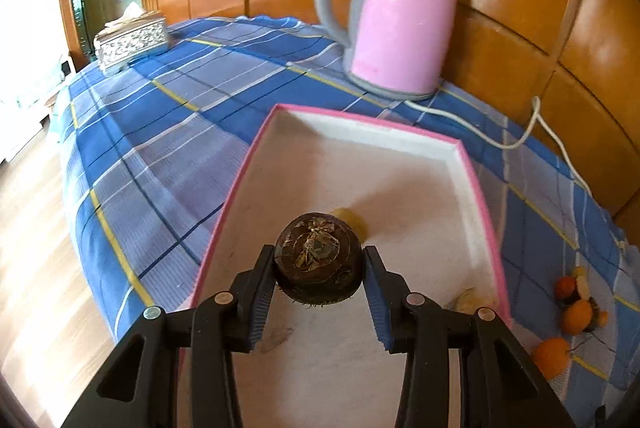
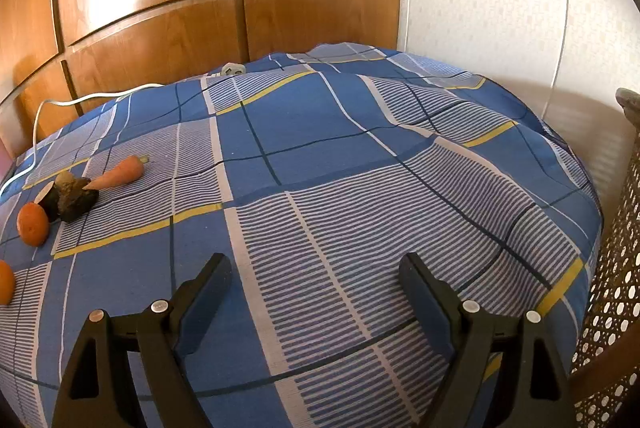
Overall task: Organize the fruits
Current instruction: 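Grasp the brown round fruit with the left gripper and place it in the tray, then move the right gripper to the carrot and grasp it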
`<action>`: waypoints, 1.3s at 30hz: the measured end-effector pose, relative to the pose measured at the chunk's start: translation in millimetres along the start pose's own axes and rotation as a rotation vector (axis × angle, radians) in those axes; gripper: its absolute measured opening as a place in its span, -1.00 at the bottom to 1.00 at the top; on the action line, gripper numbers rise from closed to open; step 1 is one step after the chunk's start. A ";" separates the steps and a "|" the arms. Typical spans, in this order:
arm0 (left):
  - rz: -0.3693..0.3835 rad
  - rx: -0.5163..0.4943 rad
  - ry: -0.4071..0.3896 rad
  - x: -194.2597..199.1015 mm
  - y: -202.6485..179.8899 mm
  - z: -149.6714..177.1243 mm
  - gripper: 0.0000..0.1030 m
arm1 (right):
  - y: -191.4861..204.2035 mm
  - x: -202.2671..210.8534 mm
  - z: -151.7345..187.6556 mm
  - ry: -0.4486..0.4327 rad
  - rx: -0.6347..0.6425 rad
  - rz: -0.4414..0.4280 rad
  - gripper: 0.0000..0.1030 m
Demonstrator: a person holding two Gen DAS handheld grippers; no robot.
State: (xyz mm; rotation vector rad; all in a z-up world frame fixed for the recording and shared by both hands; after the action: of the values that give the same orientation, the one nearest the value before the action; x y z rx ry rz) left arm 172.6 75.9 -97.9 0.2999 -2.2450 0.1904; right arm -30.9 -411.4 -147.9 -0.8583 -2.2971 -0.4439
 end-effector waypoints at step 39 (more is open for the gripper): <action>0.023 -0.119 -0.095 68.0 0.0 82.9 0.94 | 57.2 0.0 3.0 0.120 0.156 -0.201 0.49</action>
State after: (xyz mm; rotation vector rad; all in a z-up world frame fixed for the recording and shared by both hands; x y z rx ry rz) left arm 69.6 46.0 -98.0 0.2234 -2.3440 0.0557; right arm 6.6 -368.1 -145.1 -0.5129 -2.2807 -0.3850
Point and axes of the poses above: each gripper's, at about its wrist camera, not at the fingertips, and x roughly against the way its jaws point, y to its left, z to its underside, the point moved 9 cm from there along -x, roughly the way its jaws point, and after that the axes turned 5 degrees about -z, right-handed, at the moved point
